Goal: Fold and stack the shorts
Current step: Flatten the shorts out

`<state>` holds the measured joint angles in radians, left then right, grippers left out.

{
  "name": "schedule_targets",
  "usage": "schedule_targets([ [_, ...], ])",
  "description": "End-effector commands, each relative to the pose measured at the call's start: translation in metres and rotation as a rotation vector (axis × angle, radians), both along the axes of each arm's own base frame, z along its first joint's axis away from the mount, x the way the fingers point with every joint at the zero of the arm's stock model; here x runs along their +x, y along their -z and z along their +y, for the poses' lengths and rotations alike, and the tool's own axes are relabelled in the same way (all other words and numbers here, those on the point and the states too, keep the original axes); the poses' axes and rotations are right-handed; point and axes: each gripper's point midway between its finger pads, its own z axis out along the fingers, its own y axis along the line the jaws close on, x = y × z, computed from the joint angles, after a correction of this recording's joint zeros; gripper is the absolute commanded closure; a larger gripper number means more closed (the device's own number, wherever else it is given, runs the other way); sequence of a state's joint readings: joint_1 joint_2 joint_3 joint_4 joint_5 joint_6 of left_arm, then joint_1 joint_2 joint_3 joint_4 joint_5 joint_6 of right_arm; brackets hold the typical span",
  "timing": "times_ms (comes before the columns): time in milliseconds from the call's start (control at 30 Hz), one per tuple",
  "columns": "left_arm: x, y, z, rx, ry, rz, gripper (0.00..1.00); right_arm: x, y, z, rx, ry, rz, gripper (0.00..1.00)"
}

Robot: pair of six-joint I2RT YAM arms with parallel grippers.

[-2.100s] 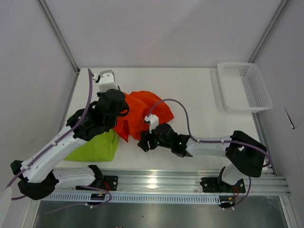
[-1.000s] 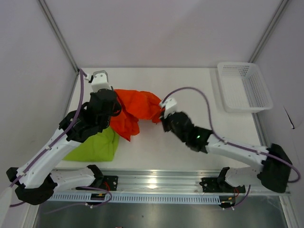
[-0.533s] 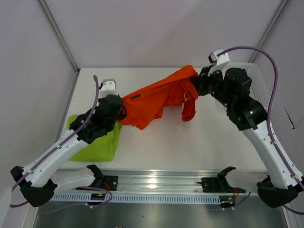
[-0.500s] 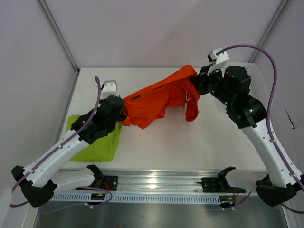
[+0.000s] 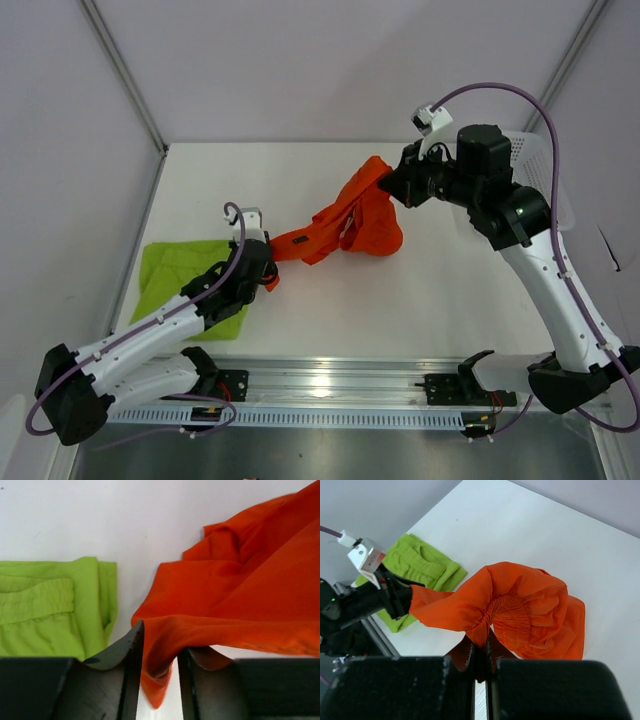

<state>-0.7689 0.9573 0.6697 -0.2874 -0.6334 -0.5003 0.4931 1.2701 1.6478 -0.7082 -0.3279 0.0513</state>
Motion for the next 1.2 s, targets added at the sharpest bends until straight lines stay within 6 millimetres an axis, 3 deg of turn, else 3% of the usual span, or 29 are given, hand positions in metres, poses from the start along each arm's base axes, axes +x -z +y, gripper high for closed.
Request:
schedule_targets([
  [0,0.022,-0.042,-0.017,-0.122,0.018,-0.179,0.64,-0.014,-0.040,0.005,0.060,-0.070,-0.074,1.00],
  [67,0.025,-0.034,-0.020,-0.105,0.023,-0.165,0.57,-0.015,-0.044,0.005,0.070,-0.075,-0.081,1.00],
  [367,0.040,-0.006,-0.033,-0.083,0.017,-0.135,0.59,-0.012,-0.046,0.010,0.094,-0.083,-0.070,1.00],
  [700,0.024,0.035,-0.025,-0.109,-0.011,-0.057,0.59,0.009,-0.042,0.002,0.098,-0.013,-0.035,1.00],
  [800,0.017,0.041,-0.023,-0.128,-0.001,-0.054,0.67,0.016,-0.040,-0.002,0.105,0.007,-0.020,1.00],
  [933,0.013,0.043,-0.025,-0.153,0.031,-0.061,0.70,0.021,-0.035,-0.002,0.113,0.007,-0.003,1.00],
  [1033,0.012,0.047,-0.026,-0.147,0.035,-0.049,0.81,0.024,-0.033,-0.001,0.116,0.013,0.008,1.00],
  [1100,0.011,0.050,-0.025,-0.144,0.032,-0.044,0.99,0.026,-0.032,-0.002,0.116,0.016,0.010,1.00],
  [1167,0.009,0.052,-0.023,-0.141,0.028,-0.040,1.00,0.028,-0.031,-0.004,0.113,0.024,0.013,1.00],
])
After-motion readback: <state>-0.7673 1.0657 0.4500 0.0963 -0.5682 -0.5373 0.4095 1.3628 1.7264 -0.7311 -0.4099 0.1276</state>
